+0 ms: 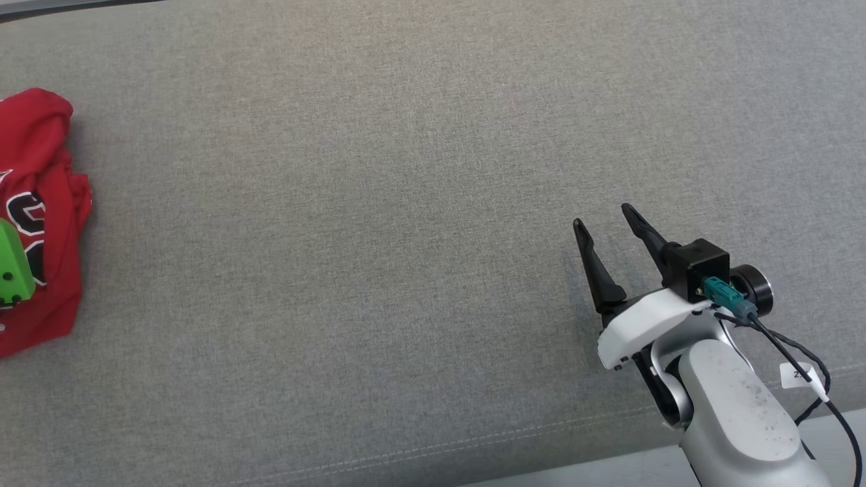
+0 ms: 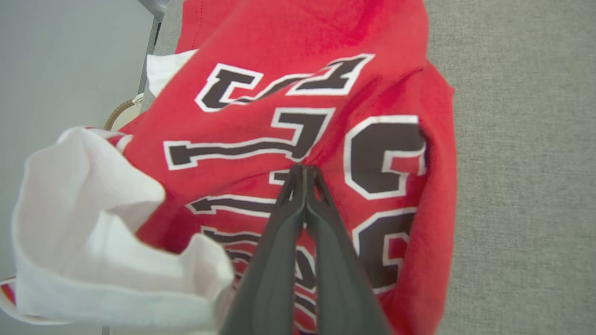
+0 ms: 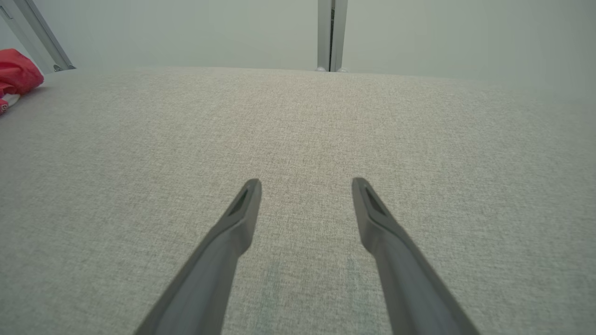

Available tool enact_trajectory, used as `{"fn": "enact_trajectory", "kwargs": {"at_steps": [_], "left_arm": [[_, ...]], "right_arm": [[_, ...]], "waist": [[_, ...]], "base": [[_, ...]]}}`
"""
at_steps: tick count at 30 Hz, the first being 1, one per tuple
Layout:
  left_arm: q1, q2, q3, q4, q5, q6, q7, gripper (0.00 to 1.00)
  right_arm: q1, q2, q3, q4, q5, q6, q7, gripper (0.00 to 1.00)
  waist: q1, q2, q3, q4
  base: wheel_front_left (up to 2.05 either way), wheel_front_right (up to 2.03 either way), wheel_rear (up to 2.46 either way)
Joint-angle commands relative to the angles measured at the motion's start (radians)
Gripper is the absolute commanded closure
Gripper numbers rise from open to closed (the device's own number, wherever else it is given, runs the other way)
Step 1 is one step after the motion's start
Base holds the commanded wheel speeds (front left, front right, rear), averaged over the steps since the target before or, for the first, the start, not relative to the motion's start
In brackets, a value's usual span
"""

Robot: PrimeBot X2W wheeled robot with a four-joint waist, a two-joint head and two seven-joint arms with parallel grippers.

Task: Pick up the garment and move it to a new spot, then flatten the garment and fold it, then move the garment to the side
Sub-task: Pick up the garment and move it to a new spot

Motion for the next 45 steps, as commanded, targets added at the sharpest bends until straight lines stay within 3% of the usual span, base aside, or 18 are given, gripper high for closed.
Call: {"fn": "enact_trajectory", "kwargs": {"at_steps": [1, 10, 24, 33, 45], "left_arm": [[0.01, 0.006, -0.011, -0.011, -0.016, -0.002, -0.007, 1.0], [-0.012, 0.033, -0.075, -0.081, -0.044, -0.002, -0.03, 1.0], [-0.112, 0.066, -0.172, -0.272, -0.009, -0.002, -0.219, 1.0], [-0.145, 0.037, -0.231, -0.444, 0.014, -0.002, -0.251, 1.0], [-0.079, -0.04, -0.322, -0.669, 0.021, 0.002, -0.233, 1.0]], "right_arm": [[-0.013, -0.005, -0.004, 0.003, -0.006, 0.0, -0.006, 0.0], [-0.012, 0.003, -0.001, 0.013, -0.007, 0.0, -0.009, 0.0], [-0.003, 0.026, -0.002, 0.043, 0.003, 0.0, -0.024, 0.0], [-0.002, 0.04, 0.0, 0.07, 0.019, 0.0, -0.041, 0.0], [-0.014, 0.054, -0.012, 0.104, 0.025, 0.0, -0.053, 0.0]], "waist": [[0.0, 0.0, -0.003, 0.005], [0.0, 0.0, -0.019, 0.022], [0.0, 0.0, -0.066, 0.021], [0.0, 0.0, -0.094, -0.023], [0.0, 0.0, -0.112, -0.146]], "base": [[0.0, 0.0, 0.0], [0.0, 0.0, 0.0], [0.0, 0.0, 0.0], [0.0, 0.0, 0.0], [0.0, 0.0, 0.0]]}}
